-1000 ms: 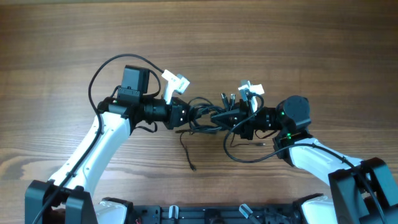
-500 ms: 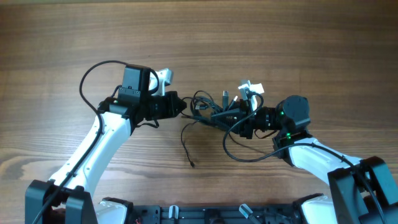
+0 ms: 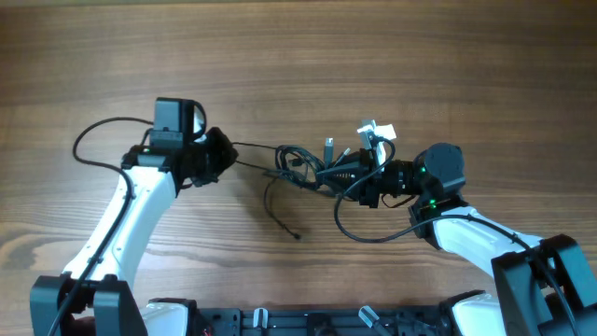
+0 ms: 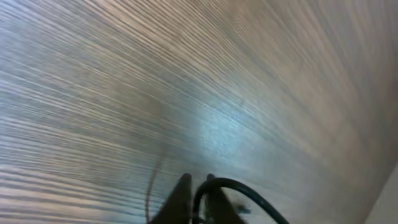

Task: Untangle cables

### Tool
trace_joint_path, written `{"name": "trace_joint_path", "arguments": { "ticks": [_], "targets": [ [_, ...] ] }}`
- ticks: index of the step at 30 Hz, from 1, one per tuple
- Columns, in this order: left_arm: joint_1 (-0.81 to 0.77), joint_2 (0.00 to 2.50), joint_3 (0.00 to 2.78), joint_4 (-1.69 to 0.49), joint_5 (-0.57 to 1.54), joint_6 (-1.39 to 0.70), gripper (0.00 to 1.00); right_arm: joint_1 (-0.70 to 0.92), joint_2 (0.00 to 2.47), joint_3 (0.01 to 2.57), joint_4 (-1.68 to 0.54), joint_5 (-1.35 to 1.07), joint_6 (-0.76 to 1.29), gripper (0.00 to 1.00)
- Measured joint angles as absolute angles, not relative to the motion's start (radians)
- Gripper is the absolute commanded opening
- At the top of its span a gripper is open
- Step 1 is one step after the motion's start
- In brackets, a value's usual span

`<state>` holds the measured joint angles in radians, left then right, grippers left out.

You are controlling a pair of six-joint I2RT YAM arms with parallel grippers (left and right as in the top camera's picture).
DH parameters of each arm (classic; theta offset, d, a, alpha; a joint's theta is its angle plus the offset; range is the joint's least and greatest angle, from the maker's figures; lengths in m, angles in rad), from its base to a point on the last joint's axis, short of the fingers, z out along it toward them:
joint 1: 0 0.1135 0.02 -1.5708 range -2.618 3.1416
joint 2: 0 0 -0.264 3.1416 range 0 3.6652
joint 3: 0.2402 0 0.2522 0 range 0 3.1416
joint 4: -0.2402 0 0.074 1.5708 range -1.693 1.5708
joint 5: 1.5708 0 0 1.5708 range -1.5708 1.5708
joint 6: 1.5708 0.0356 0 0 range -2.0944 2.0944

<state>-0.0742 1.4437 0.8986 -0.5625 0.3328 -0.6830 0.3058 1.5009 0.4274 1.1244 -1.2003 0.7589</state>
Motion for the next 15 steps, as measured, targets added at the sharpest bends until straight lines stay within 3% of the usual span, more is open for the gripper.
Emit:
{"name": "trace_joint_path", "arguments": {
  "ticks": [9, 12, 15],
  "targets": [
    [-0.04, 1.444, 0.899, -0.532, 0.229, -0.931, 0.04, 0.306, 1.501, 0.427, 1.127, -1.209, 0.762, 0.11],
    [-0.04, 1.444, 0.899, -0.492, 0.238, -0.945, 0.04, 0.306, 1.501, 0.427, 1.098, -1.21, 0.759, 0.37],
    [-0.04, 1.444, 0.897, -0.408, 0.35, -0.78, 0.04, 0.306, 1.499, 0.427, 0.996, -1.18, 0.752, 0.67]
  ]
}}
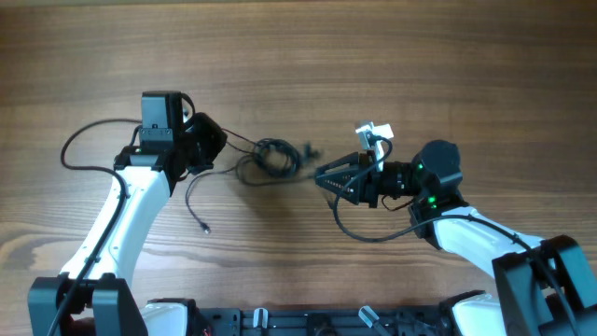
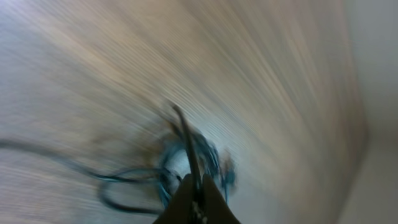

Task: Untangle cables

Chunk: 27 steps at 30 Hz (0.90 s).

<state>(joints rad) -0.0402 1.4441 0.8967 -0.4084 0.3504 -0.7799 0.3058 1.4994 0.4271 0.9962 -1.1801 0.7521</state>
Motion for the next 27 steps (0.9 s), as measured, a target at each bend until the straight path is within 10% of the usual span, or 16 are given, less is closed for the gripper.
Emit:
{"name": "trace_joint_path", "arguments": {
  "ticks": [3, 19, 23, 25, 27],
  "targets": [
    [-0.04, 1.444, 0.896, -0.345, 0.561, -0.538, 0.04, 0.306, 1.499, 0.427, 0.917, -1.085, 0.715, 1.0],
    [-0.04, 1.169, 0.891, 0.007, 1.191, -0.416, 0.04, 0.306, 1.5, 0.472, 0.797, -0.893, 0.551, 0.99],
    [-0.04, 1.11, 0.891, 0.007, 1.29, -0.428, 0.04, 0.306, 1.499, 0.474, 0.894, -0.964, 0.48, 0.79],
    [-0.04, 1.106, 0.891, 0.008, 1.32, -0.448, 0.04, 0.306, 1.499, 0.474, 0.916, -1.007, 0.469, 0.31],
    [-0.04, 1.107, 0.891, 0.007, 1.338, -0.477, 0.04, 0.306, 1.499, 0.474, 0.922, -1.045, 0.458, 0.38]
  ]
}}
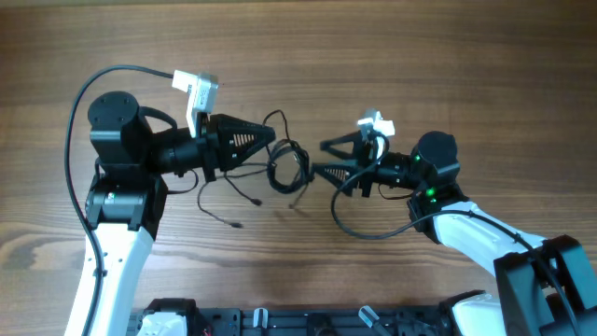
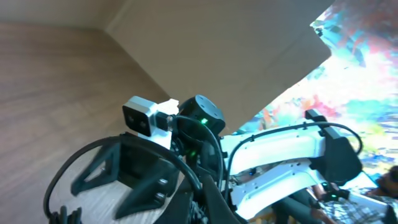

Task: Untangle cables

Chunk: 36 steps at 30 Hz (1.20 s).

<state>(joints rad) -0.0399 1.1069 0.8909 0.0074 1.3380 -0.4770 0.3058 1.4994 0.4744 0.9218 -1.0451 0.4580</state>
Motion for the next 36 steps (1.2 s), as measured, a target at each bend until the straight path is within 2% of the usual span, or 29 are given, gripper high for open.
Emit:
{"name": "trace_joint_path", "arguments": {
  "ticks": [1, 2, 16, 18, 21, 23, 24, 25, 27, 32, 35, 36],
  "targets": [
    [-0.04, 1.107, 0.891, 0.007, 1.346, -0.484, 0.04, 0.306, 1.499, 0.475, 0.921, -1.053, 0.459, 0.44],
    [-0.04, 1.107, 0.891, 0.007, 1.356, -0.49, 0.04, 0.306, 1.499, 0.475, 0.922, -1.066, 0.459, 0.45],
    [-0.04, 1.107, 0.891, 0.007, 1.477, -0.522, 0.04, 0.352, 1.499, 0.475, 0.951, -1.088, 0.455, 0.5],
    [-0.04, 1.107, 0.891, 0.007, 1.492, -0.525, 0.04, 0.371, 1.5, 0.475, 0.951, -1.072, 0.454, 0.48],
    [-0.04, 1.107, 0.891, 0.007, 1.499, -0.53, 0.04, 0.391, 1.499, 0.475, 0.957, -1.063, 0.452, 0.38],
    [-0.04, 1.107, 0.891, 0.007, 1.503, -0.53, 0.04, 0.393, 1.5, 0.475, 0.959, -1.06, 0.455, 0.36],
    [-0.04, 1.107, 0.891, 0.007, 1.503, -0.53, 0.04, 0.393, 1.499, 0.475, 0.959, -1.061, 0.455, 0.38],
    [-0.04, 1.107, 0.891, 0.007, 1.504, -0.53, 0.04, 0.394, 1.499, 0.475, 0.959, -1.06, 0.455, 0.45],
    [-0.04, 1.107, 0.891, 0.007, 1.507, -0.53, 0.04, 0.402, 1.499, 0.475, 0.96, -1.057, 0.454, 0.47],
    [-0.056, 1.107, 0.891, 0.007, 1.51, -0.53, 0.05, 0.427, 1.5, 0.475, 0.959, -0.986, 0.451, 0.45],
    [-0.09, 1.107, 0.891, 0.007, 1.51, -0.53, 0.04, 0.427, 1.5, 0.475, 0.967, -0.933, 0.45, 0.4],
    [-0.097, 1.107, 0.891, 0.007, 1.51, -0.53, 0.04, 0.429, 1.501, 0.475, 0.974, -0.926, 0.45, 0.5]
  ]
}}
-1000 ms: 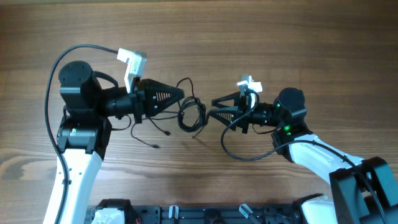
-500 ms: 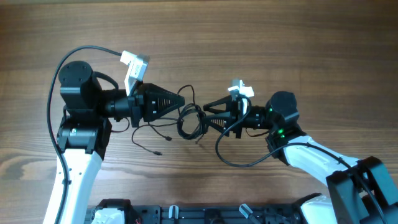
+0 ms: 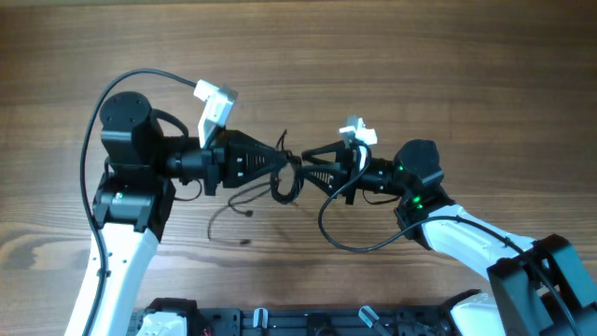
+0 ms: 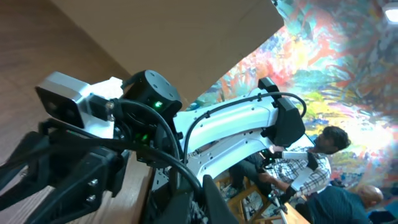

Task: Untangle cables

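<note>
A black cable bundle point(image 3: 285, 187) dangles above the table from my left gripper point(image 3: 283, 159), which points right and is shut on one strand. A thin loose end point(image 3: 235, 200) trails down to the left. In the left wrist view that black cable point(image 4: 166, 134) arcs up out of the shut left gripper point(image 4: 196, 200). My right gripper point(image 3: 306, 164) points left, tip to tip with the left one. It is open, its spread fingers point(image 4: 65, 180) filling the left of the wrist view. Whether the cable touches them is unclear.
The wooden table point(image 3: 392, 56) lies under both arms. The right arm's own black lead point(image 3: 338, 239) loops toward the front, and the left arm's lead point(image 3: 98, 107) arcs behind its base. The robot's frame point(image 3: 298, 322) runs along the front edge.
My right gripper has moved left and now nearly meets the left fingertips. The left gripper has shifted slightly right, still shut on the cable. The hanging bundle sits right between both tips.
First both grippers were low, the left pulling a strand and the right at the tangle. Then the bundle lay further left, apart from the right gripper. Later the left held it lifted, facing the open right gripper. Now the tips almost touch.
</note>
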### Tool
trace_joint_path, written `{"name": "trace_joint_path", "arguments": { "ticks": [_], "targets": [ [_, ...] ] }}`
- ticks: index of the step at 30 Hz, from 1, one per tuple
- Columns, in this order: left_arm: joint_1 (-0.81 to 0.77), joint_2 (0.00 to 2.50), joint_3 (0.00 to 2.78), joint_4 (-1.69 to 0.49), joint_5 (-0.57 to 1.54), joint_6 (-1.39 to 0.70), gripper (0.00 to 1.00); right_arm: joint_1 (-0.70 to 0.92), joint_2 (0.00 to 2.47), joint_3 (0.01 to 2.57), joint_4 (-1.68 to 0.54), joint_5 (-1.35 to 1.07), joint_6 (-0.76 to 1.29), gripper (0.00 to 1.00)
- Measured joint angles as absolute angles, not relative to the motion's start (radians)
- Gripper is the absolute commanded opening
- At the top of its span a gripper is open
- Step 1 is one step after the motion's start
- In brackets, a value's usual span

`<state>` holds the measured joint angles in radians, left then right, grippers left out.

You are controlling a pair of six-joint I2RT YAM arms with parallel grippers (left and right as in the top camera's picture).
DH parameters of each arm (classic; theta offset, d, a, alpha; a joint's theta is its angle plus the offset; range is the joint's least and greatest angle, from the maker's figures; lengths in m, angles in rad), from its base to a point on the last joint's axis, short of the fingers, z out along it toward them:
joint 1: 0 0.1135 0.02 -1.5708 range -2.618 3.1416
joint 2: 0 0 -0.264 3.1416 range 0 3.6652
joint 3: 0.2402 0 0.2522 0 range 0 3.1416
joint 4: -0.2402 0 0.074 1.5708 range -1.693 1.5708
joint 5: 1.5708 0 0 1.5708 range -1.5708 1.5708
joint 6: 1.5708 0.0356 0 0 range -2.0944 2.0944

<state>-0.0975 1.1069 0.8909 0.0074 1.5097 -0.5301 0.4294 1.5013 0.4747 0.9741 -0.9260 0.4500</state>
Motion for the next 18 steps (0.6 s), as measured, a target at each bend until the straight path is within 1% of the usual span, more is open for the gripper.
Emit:
{"name": "trace_joint_path", "arguments": {
  "ticks": [1, 4, 6, 7, 8, 9, 10, 11, 12, 15, 18],
  "targets": [
    [-0.106, 1.107, 0.891, 0.007, 1.51, -0.53, 0.04, 0.439, 1.502, 0.475, 0.989, -0.922, 0.447, 0.57],
    [-0.12, 1.107, 0.891, 0.007, 1.51, -0.53, 0.04, 0.467, 1.504, 0.476, 1.018, -0.915, 0.449, 0.67],
    [-0.123, 1.107, 0.891, 0.007, 1.51, -0.53, 0.04, 0.502, 1.504, 0.476, 1.026, -0.915, 0.442, 0.65],
    [-0.123, 1.107, 0.891, 0.007, 1.51, -0.53, 0.04, 0.511, 1.504, 0.476, 1.026, -0.915, 0.434, 0.57],
    [-0.123, 1.107, 0.891, 0.007, 1.51, -0.53, 0.04, 0.517, 1.504, 0.476, 1.026, -0.912, 0.424, 0.41],
    [-0.123, 1.107, 0.891, 0.007, 1.51, -0.53, 0.04, 0.519, 1.504, 0.476, 1.027, -0.907, 0.418, 0.29],
    [-0.123, 1.107, 0.891, 0.007, 1.51, -0.53, 0.04, 0.519, 1.504, 0.476, 1.026, -0.903, 0.414, 0.21],
    [-0.123, 1.107, 0.891, 0.007, 1.51, -0.53, 0.04, 0.519, 1.504, 0.476, 1.027, -0.896, 0.411, 0.17],
    [-0.123, 1.107, 0.891, 0.007, 1.51, -0.53, 0.04, 0.519, 1.504, 0.476, 1.026, -0.895, 0.413, 0.16],
    [-0.121, 1.107, 0.891, 0.007, 1.502, -0.53, 0.04, 0.519, 1.504, 0.476, 1.026, -0.893, 0.427, 0.15],
    [-0.083, 1.107, 0.891, 0.009, 1.47, -0.53, 0.04, 0.519, 1.504, 0.477, 1.0, -0.901, 0.444, 0.14]
  ]
}}
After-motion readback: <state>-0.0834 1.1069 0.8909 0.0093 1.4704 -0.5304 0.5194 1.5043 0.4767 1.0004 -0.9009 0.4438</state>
